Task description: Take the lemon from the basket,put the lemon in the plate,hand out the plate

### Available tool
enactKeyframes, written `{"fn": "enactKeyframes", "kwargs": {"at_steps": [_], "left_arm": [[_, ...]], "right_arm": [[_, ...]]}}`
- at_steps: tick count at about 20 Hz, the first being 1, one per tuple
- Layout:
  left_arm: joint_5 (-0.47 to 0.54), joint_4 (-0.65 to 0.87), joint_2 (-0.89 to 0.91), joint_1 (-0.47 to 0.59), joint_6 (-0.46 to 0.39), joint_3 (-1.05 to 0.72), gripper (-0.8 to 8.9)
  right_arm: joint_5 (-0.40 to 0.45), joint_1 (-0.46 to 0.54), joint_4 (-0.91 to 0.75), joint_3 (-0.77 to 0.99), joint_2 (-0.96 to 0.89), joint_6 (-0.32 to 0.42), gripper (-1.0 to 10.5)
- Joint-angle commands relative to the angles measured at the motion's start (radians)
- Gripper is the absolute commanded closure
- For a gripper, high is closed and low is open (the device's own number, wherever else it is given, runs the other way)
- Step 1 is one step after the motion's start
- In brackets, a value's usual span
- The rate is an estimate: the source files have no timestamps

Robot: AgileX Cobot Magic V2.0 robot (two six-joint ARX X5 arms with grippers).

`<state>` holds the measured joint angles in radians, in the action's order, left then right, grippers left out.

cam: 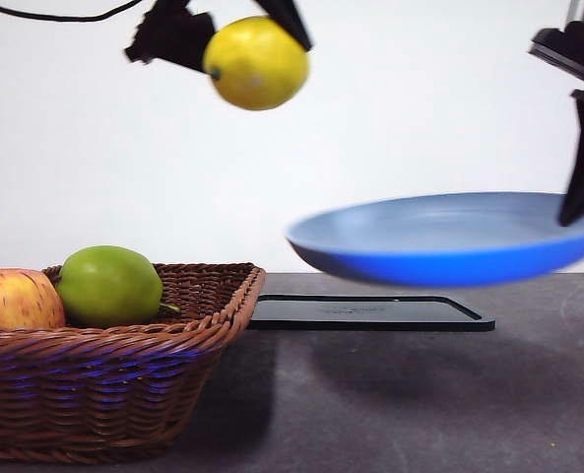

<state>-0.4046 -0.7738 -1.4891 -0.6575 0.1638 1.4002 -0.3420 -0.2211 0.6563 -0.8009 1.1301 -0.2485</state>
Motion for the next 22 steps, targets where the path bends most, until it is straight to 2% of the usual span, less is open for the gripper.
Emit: {"fn": "enactKeyframes", "kwargs": {"at_steps": [1,5,7,11,14,22], "left_arm": [[0.073,0.014,-0.042,-0.077,-0.011,0.014,6.34],[0.216,0.045,-0.094,-0.175,-0.014,0.014,6.25],[0.221,0.071,-0.121,-0.209,-0.036,0.014,5.53],[0.232,0.071,-0.161,-0.239,-0.038,0.014,5.35],[0.249,0.068,-0.178,-0.24,-0.038,0.014,4.52],[0.243,0.066,-0.111,-0.238,-0.034,0.023,4.52]], "right_arm": [[-0.073,-0.021,-0.051,-0.008,0.019,-0.049,9.4],[-0.079,-0.05,-0.061,-0.008,0.02,-0.069,9.4],[-0.079,-0.059,-0.06,-0.008,0.02,-0.073,9.4],[-0.079,-0.077,-0.06,-0.008,0.02,-0.077,9.4],[-0.079,-0.077,-0.056,-0.008,0.02,-0.12,9.4],[-0.077,-0.064,-0.094,-0.008,0.028,-0.132,9.4]]}}
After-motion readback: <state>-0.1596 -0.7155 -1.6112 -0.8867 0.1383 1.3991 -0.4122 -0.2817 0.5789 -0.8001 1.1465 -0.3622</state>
